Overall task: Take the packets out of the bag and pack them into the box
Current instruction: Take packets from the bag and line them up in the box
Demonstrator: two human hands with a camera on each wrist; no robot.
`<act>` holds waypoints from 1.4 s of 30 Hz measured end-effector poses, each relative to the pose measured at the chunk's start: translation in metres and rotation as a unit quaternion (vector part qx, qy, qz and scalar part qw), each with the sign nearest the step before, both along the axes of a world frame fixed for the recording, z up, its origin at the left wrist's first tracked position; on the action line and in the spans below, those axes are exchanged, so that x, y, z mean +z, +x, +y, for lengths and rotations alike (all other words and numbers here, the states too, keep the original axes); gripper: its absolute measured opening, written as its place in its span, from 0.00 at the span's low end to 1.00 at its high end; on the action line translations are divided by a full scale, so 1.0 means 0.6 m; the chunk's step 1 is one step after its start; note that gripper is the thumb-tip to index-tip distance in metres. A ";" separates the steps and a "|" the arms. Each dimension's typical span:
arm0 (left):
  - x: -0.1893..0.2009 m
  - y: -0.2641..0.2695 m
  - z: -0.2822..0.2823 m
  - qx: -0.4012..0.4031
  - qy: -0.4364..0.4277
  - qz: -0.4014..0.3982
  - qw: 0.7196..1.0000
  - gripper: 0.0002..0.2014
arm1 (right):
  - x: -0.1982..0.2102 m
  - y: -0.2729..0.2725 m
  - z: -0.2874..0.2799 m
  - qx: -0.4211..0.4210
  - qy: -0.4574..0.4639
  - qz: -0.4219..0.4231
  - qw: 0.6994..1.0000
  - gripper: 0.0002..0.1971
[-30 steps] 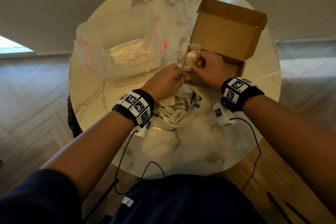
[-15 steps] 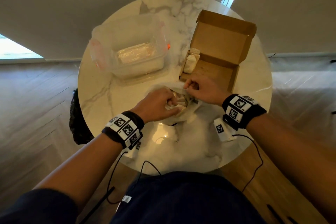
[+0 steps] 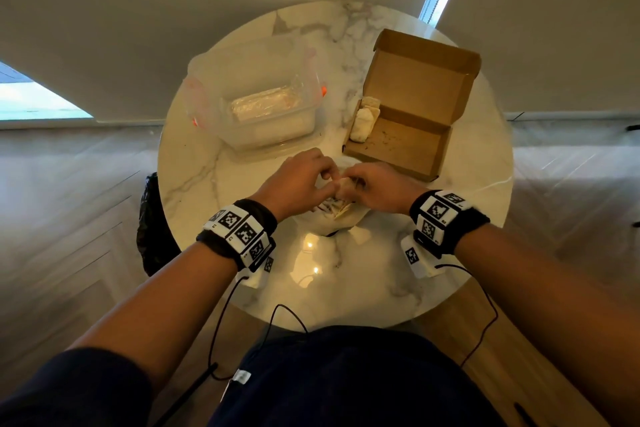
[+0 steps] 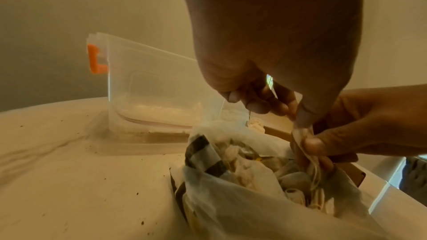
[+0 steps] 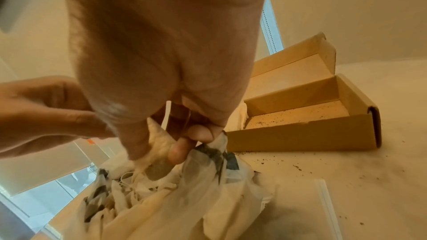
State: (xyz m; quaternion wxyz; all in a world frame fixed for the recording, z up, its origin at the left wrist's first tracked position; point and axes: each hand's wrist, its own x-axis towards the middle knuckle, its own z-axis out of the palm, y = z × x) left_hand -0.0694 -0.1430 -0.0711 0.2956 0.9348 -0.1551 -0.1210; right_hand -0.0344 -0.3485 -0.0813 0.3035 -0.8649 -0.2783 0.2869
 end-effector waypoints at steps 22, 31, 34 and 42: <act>-0.033 -0.034 -0.005 -0.005 0.026 0.073 0.997 0.07 | -0.030 0.013 -0.033 -0.060 0.004 0.009 0.998 0.13; 0.020 -0.007 0.005 -0.075 -0.041 0.053 0.995 0.05 | -0.018 0.026 -0.016 -0.029 0.042 -0.031 0.998 0.09; 0.009 0.000 0.006 -0.035 -0.041 -0.012 0.998 0.08 | -0.012 0.025 -0.009 -0.014 0.047 -0.035 0.998 0.10; 0.012 0.006 -0.003 0.027 -0.033 -0.007 0.999 0.07 | -0.003 0.026 -0.008 -0.039 0.049 0.002 0.998 0.09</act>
